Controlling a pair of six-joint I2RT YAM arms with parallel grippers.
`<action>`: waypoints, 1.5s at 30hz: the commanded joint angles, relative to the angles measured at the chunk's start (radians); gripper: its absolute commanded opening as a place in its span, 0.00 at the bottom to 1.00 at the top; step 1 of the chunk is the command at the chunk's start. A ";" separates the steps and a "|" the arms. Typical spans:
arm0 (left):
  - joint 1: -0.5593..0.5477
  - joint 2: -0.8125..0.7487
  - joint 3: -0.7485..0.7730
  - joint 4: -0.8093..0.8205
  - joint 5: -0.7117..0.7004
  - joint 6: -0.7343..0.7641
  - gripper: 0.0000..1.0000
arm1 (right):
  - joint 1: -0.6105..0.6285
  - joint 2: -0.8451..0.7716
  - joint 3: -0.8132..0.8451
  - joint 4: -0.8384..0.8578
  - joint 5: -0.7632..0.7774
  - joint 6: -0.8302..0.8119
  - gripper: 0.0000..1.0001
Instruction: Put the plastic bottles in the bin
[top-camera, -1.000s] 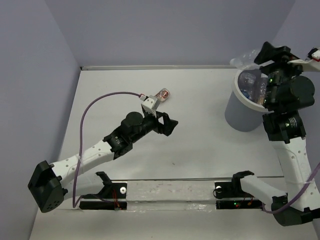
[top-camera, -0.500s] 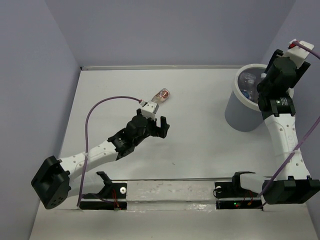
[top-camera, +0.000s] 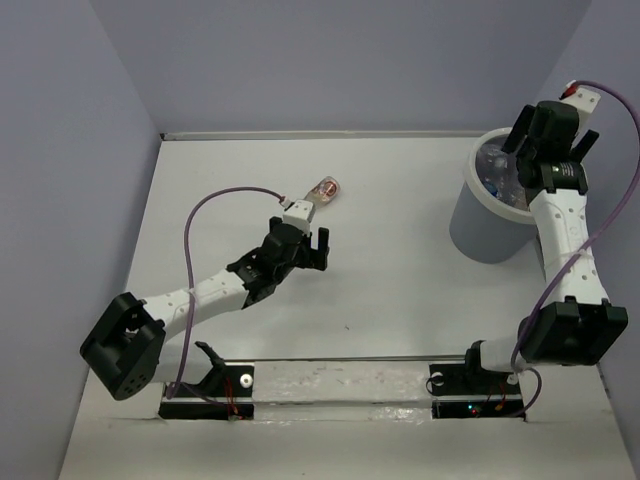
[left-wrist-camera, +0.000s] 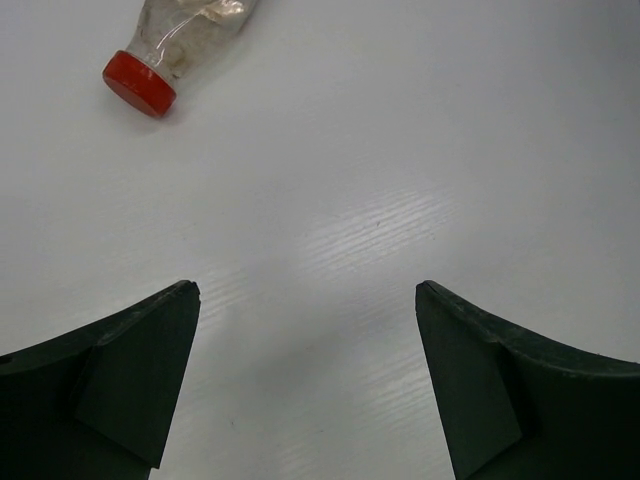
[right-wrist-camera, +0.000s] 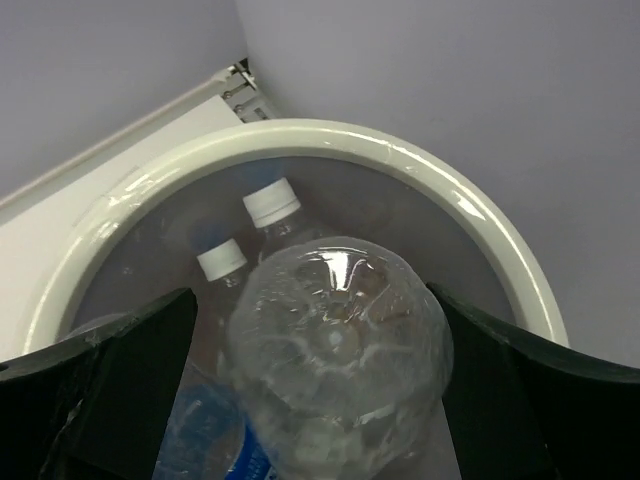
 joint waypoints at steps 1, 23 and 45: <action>0.010 0.073 0.116 0.000 -0.066 0.018 0.99 | -0.003 -0.040 0.194 0.012 -0.120 0.072 1.00; 0.200 0.593 0.590 -0.068 0.106 0.397 0.99 | 0.578 -0.350 -0.365 0.429 -0.668 0.273 0.98; 0.263 0.690 0.592 -0.019 0.207 0.216 0.39 | 0.649 -0.479 -0.584 0.504 -0.739 0.326 0.96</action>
